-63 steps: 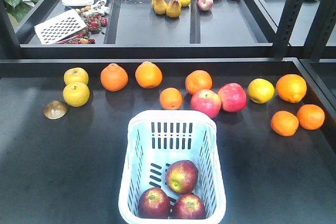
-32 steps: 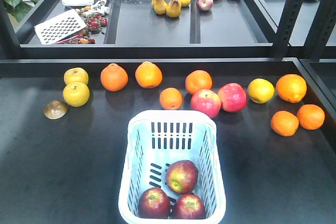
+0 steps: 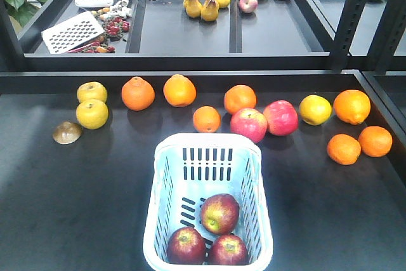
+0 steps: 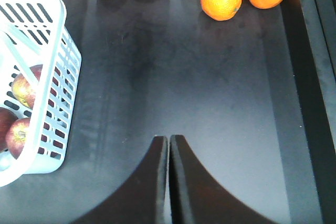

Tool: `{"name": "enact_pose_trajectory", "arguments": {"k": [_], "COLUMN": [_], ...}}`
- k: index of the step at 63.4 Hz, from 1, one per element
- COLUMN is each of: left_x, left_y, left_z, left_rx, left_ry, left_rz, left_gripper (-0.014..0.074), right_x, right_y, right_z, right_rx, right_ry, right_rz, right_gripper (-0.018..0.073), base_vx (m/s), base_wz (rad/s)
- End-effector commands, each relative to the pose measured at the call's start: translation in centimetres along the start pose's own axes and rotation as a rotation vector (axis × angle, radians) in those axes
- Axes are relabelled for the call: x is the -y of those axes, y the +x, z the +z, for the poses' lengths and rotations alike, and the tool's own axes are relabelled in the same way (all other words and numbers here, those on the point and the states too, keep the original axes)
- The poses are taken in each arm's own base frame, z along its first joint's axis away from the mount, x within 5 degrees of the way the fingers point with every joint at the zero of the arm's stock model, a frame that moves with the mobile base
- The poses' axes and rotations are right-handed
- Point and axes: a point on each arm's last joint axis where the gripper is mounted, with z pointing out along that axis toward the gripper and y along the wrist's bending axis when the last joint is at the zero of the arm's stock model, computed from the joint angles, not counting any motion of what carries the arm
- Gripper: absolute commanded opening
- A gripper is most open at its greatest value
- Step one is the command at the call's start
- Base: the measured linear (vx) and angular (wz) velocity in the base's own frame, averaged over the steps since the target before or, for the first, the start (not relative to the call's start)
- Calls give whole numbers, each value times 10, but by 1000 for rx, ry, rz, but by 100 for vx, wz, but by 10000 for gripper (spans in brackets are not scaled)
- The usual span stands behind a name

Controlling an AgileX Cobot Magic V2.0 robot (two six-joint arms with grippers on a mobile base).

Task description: Pick three apples into basket with both arms

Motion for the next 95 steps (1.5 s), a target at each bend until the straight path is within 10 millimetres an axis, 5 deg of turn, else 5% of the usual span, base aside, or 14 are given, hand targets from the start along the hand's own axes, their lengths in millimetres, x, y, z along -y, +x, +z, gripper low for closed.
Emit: {"name": "enact_pose_trajectory", "arguments": {"k": [1, 81, 95], "left_x": [2, 2, 2], "left_y": [-12, -7, -7], "left_z": [-2, 0, 0], "left_rx": [146, 186, 186], "left_ry": [29, 36, 36], "left_rz": [-1, -6, -6], "left_gripper": [-6, -6, -6], "right_x": [1, 1, 0], "right_y": [-9, -9, -6], "right_z": [-6, -7, -13], "right_rx": [73, 74, 273], "right_ry": [3, 3, -5], "right_rz": [2, 2, 6], "right_gripper": [-8, -8, -8], "base_vx": [0, 0, 0], "base_wz": [0, 0, 0]}}
